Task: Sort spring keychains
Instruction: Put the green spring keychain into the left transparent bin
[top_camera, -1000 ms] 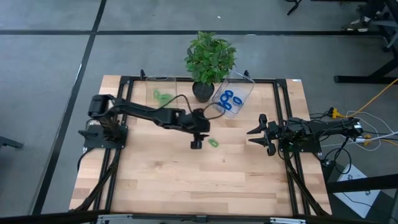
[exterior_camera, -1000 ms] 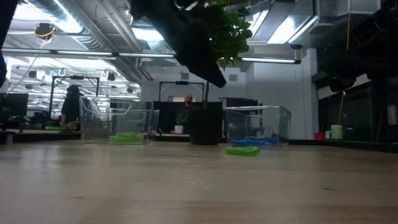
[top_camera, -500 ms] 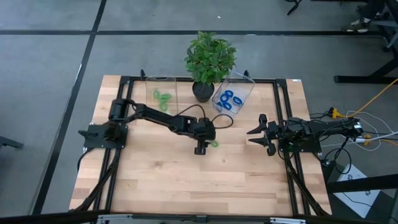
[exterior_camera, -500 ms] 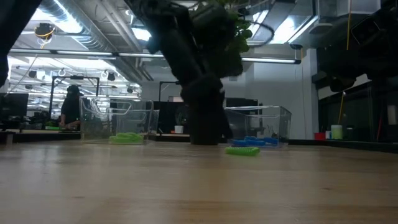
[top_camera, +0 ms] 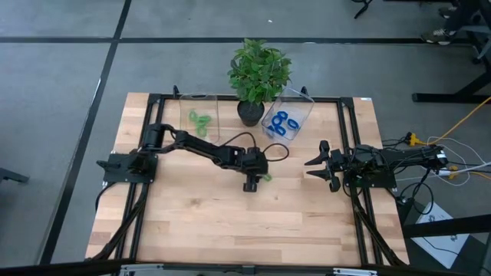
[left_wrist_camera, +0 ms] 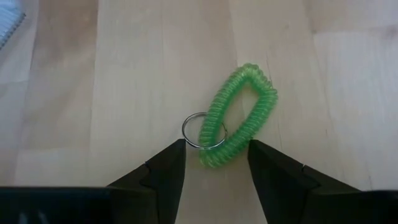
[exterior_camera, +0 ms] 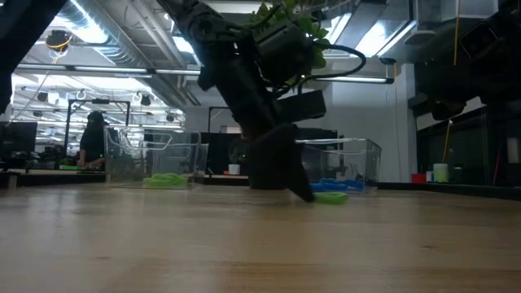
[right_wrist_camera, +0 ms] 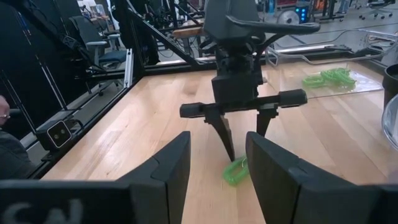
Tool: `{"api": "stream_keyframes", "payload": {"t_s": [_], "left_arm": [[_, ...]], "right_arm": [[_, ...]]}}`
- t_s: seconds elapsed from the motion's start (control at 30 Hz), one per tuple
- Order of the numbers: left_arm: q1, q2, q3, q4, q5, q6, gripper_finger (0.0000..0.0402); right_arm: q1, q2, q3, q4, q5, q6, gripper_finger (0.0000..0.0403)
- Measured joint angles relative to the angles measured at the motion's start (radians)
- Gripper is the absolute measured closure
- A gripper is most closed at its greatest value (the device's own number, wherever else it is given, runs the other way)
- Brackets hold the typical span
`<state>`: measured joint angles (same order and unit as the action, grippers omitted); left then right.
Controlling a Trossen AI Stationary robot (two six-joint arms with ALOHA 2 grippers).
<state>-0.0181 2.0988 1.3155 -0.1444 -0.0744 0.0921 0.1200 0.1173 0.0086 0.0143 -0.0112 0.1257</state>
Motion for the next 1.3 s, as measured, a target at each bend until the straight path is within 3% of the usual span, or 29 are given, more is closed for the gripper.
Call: {"api": "stream_keyframes", "payload": {"t_s": [0.27,0.83,1.03,1.3], "left_arm": [[0.000,0.013,0.001,0.011,0.124,-0.003,0.0256],[-0.006,0.024,0.001,-0.007,0.136,-0.107,0.0396],[-0.009,0.022,0.000,-0.008,0.100,-0.052,0.0388],[-0.019,0.022,-0.001,-0.008,0.072,-0.036,0.0335]], "right_arm": [[0.000,0.000,0.000,0.000,0.000,0.000,0.0249],[0.000,0.000,0.000,0.000,0.000,0.000,0.0249],[0.000,0.000,0.000,0.000,0.000,0.000,0.0249],[0.000,0.000,0.000,0.000,0.000,0.000,0.0249]]}}
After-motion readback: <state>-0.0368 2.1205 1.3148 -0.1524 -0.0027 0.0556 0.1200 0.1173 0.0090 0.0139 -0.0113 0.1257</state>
